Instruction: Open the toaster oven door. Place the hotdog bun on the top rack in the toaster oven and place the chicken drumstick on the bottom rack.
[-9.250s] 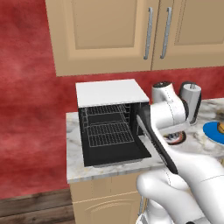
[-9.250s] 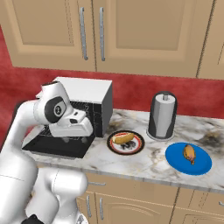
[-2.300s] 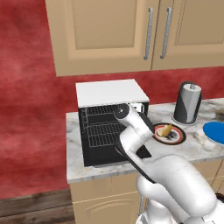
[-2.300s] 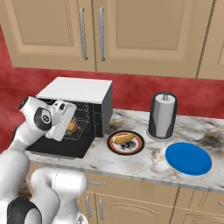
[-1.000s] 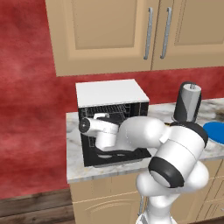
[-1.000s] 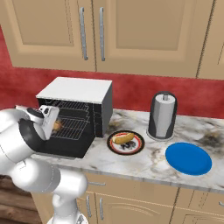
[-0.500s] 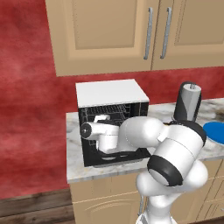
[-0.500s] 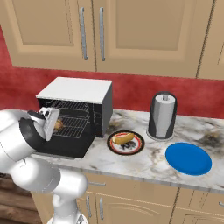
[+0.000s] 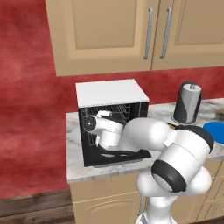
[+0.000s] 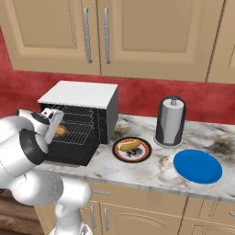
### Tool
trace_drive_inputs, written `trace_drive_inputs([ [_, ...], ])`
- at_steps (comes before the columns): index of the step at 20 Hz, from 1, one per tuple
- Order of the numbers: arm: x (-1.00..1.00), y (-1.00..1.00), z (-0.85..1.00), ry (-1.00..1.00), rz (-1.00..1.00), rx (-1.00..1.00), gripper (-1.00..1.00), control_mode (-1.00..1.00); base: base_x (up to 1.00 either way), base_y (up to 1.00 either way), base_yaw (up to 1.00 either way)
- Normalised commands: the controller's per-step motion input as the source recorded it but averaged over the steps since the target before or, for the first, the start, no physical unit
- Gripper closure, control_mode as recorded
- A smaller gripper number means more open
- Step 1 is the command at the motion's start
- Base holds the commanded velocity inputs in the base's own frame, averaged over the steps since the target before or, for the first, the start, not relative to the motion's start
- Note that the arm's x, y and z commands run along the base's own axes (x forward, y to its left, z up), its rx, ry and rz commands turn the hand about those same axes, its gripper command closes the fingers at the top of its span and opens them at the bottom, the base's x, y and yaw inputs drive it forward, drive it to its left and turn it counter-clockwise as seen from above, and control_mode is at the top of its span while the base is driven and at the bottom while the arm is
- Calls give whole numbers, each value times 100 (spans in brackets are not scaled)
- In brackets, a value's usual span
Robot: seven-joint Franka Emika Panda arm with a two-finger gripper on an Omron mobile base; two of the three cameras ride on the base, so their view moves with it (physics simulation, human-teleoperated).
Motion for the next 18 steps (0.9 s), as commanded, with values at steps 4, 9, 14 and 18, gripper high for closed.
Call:
trace_drive_inputs([
  [4, 0, -1, 21, 0, 0, 8, -100, -100, 0, 0, 0],
  [9, -2, -3, 11, 0, 0, 9, -100, -100, 0, 0, 0],
  [14, -37, 4, 44, 0, 0, 14, -100, -100, 0, 0, 0],
  [18, -76, 1, 51, 0, -4, 27, -100, -100, 0, 0, 0],
])
